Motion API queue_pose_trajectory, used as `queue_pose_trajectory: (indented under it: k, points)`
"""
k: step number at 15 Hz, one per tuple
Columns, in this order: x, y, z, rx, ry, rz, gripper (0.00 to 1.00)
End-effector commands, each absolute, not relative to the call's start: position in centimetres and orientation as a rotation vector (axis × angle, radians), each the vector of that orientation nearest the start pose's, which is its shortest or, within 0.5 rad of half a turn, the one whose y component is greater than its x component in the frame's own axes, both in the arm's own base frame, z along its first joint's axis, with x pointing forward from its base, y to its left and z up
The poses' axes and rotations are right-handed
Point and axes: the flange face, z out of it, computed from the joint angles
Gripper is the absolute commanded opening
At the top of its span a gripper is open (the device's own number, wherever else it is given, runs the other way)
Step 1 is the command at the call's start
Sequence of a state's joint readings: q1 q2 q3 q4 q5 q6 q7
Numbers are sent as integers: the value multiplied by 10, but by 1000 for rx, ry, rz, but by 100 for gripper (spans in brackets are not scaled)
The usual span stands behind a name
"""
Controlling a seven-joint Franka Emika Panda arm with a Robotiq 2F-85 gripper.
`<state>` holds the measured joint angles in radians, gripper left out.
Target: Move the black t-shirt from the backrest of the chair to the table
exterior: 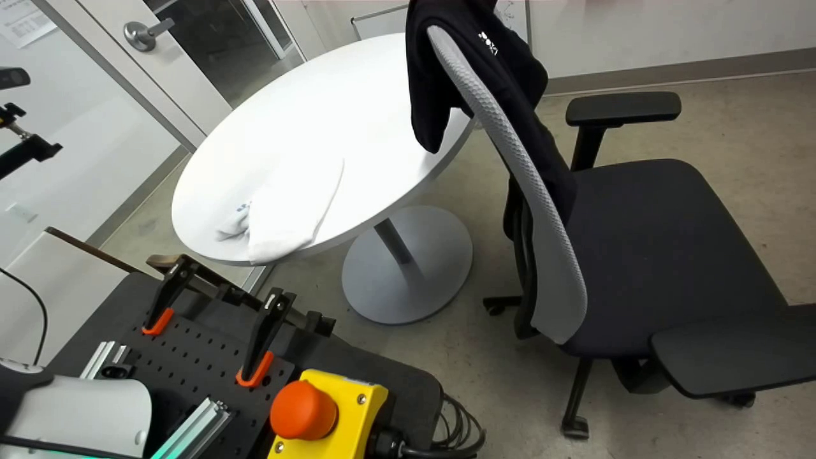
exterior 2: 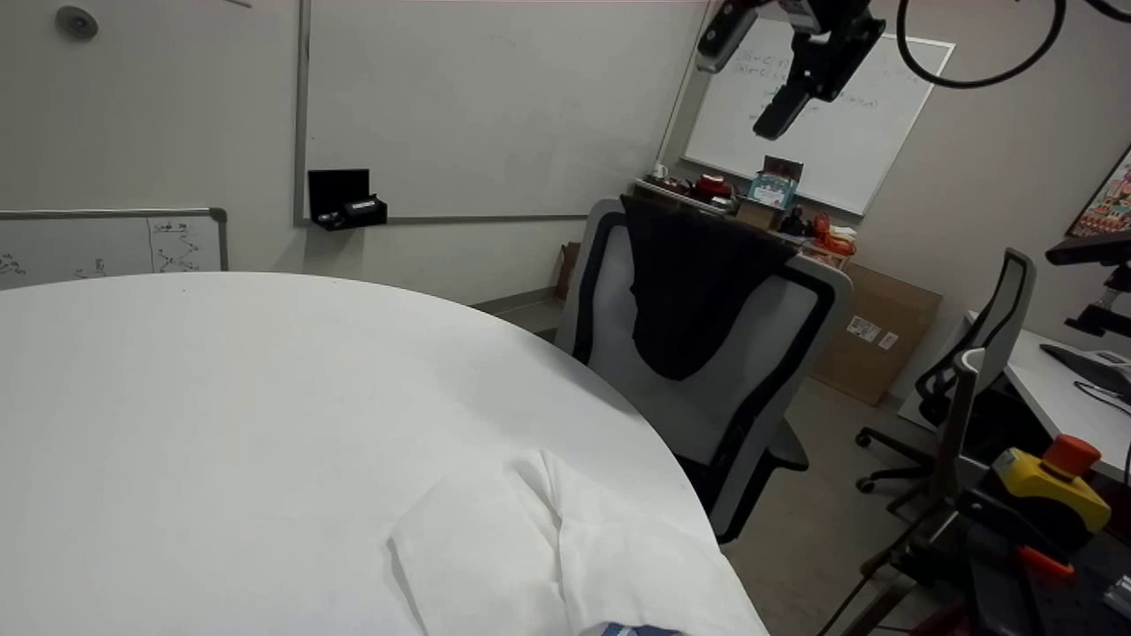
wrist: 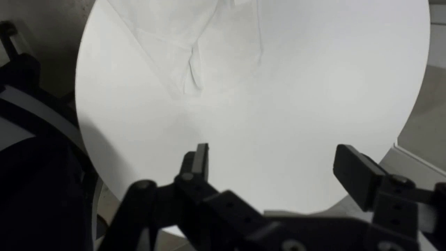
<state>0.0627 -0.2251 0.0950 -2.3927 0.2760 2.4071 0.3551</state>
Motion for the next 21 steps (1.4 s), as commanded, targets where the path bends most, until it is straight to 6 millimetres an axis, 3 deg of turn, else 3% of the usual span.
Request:
queue_pose_trajectory:
  k: [1,6,12,16,21]
  points:
    - [512,32,460,-2772,762,-410,100]
    - [543,-59,479,-2687,1146,-570,100]
    - [567,-144,461,-2573,1598,-639,100]
    - [577,-179,429,-2556,1838,-611,100]
    - [585,-197,392,-2500,2031,-546,100]
